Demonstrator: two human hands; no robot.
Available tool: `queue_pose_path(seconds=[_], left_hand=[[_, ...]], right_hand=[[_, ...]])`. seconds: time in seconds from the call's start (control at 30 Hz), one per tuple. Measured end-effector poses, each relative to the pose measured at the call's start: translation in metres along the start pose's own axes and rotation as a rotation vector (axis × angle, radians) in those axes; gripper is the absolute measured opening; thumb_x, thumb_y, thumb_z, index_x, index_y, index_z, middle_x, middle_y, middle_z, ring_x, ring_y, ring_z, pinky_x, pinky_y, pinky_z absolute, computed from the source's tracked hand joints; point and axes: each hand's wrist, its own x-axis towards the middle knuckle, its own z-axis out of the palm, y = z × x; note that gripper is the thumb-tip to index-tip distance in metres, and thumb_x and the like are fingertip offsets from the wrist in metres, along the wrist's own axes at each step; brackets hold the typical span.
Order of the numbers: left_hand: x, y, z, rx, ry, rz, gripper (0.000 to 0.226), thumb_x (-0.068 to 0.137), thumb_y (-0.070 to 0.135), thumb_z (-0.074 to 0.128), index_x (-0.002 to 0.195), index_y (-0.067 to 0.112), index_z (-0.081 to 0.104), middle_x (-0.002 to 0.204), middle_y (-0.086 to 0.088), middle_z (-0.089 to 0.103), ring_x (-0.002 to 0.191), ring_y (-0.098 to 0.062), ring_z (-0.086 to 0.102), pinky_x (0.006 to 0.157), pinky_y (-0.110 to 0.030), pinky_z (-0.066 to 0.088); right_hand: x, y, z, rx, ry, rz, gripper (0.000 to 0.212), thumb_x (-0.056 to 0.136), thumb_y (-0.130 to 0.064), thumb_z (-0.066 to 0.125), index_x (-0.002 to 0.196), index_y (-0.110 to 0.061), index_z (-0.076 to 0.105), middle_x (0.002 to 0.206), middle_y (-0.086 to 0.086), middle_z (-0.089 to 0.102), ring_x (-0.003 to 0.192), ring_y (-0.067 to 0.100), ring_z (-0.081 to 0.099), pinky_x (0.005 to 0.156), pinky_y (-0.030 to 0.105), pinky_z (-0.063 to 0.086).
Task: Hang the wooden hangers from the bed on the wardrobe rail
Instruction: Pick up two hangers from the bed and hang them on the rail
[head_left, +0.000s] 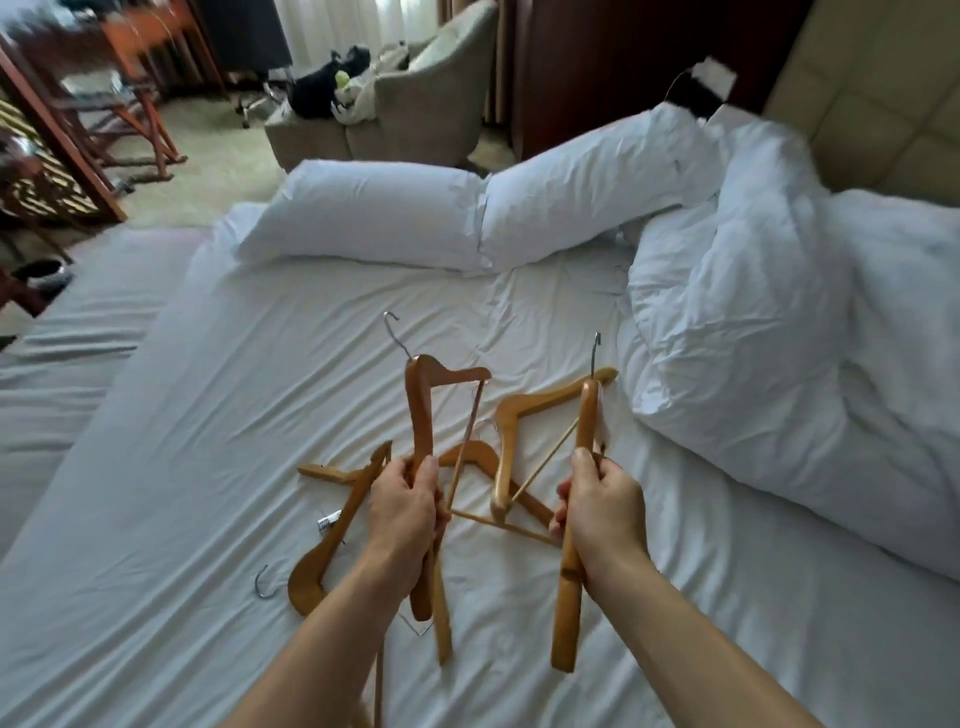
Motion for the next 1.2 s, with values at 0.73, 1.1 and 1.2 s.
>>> queue_pose_path(seconds=[0.73,1.1,1.2], left_hand=[[-0.204,0.301,-0.025,0.029,-0.165,0.158,0.021,0.11,0.01,0.048,0.119,-0.006,0.057,0.096,-0.022,0.063,0.065,-0.019,0.063,0.05,-0.023,0.054],[-0.291,0.357,-0.046,0.131,-0.442,0.244,0.027,0.111,0.018,0.049,0.115,-0.004,0.065,0.089,-0.016,0.064,0.068,-0.019,0.06,0.061,-0.028,0.054],[-0.317,0.355,-0.055,0.152,-0.554,0.259,0.027,0.111,0.016,0.05,0.112,-0.006,0.065,0.087,-0.016,0.064,0.065,-0.017,0.06,0.056,-0.026,0.053]], right_hand=[[-0.166,-0.273,-0.108,0.044,-0.131,-0.267,0.034,0.11,-0.028,0.049,0.097,-0.002,0.068,0.072,0.011,0.063,0.048,0.014,0.058,0.046,0.029,0.052],[-0.291,-0.309,-0.151,0.024,0.156,-0.369,0.036,0.11,-0.026,0.047,0.102,0.0,0.071,0.076,0.009,0.068,0.047,0.01,0.058,0.043,0.023,0.051],[-0.336,-0.298,-0.161,0.025,0.283,-0.355,0.037,0.109,-0.028,0.047,0.1,-0.002,0.071,0.074,0.007,0.069,0.044,0.008,0.058,0.043,0.023,0.051]])
